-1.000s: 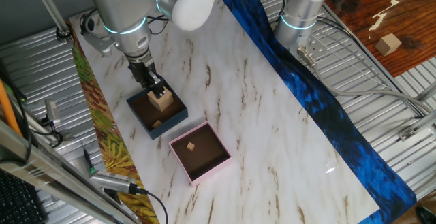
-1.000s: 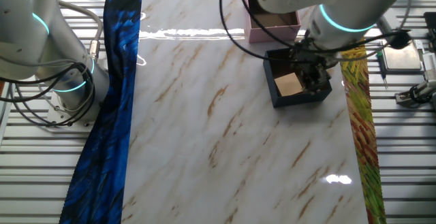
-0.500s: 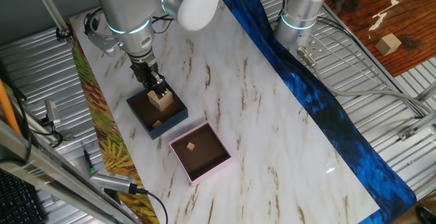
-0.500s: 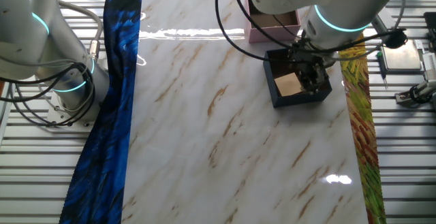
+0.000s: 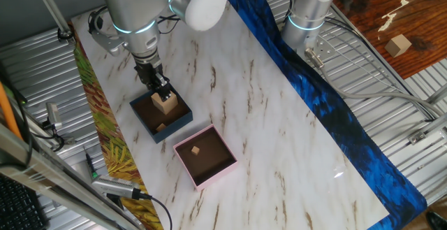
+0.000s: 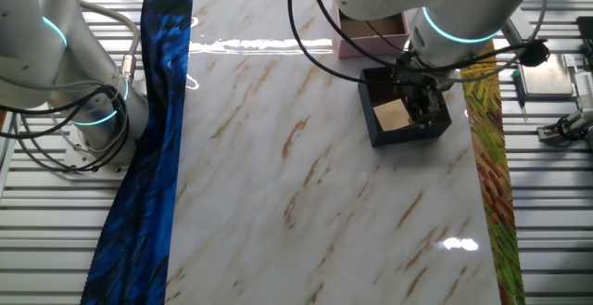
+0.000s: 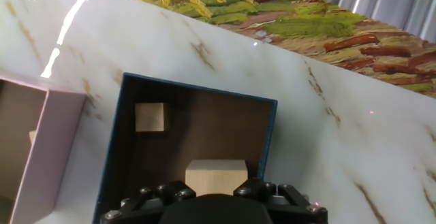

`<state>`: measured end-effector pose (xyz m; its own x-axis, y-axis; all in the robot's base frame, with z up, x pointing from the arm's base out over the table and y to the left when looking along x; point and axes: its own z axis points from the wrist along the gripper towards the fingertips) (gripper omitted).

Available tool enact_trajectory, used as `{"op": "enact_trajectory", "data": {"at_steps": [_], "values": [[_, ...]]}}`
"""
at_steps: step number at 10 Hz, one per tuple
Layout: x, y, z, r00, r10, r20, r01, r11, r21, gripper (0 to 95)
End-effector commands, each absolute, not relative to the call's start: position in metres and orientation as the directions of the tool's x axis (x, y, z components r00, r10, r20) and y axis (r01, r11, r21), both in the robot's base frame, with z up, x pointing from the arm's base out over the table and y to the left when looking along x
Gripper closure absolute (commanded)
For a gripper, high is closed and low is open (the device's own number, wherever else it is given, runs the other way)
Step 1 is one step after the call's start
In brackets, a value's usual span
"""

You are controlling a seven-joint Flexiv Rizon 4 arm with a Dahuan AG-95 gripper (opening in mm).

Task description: Move an object from one box to another

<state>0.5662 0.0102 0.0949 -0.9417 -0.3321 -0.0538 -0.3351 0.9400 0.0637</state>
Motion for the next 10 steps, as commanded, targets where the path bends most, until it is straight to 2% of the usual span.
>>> {"op": "enact_trajectory", "data": {"at_steps": [1,10], "values": [[0.5662,0.0104,0.0951,-0.939,-0.34,-0.051,-0.343,0.937,0.07,38.0],[0.5683,0.0113,0.0942,-0.939,-0.34,-0.057,-0.344,0.936,0.07,38.0]]}}
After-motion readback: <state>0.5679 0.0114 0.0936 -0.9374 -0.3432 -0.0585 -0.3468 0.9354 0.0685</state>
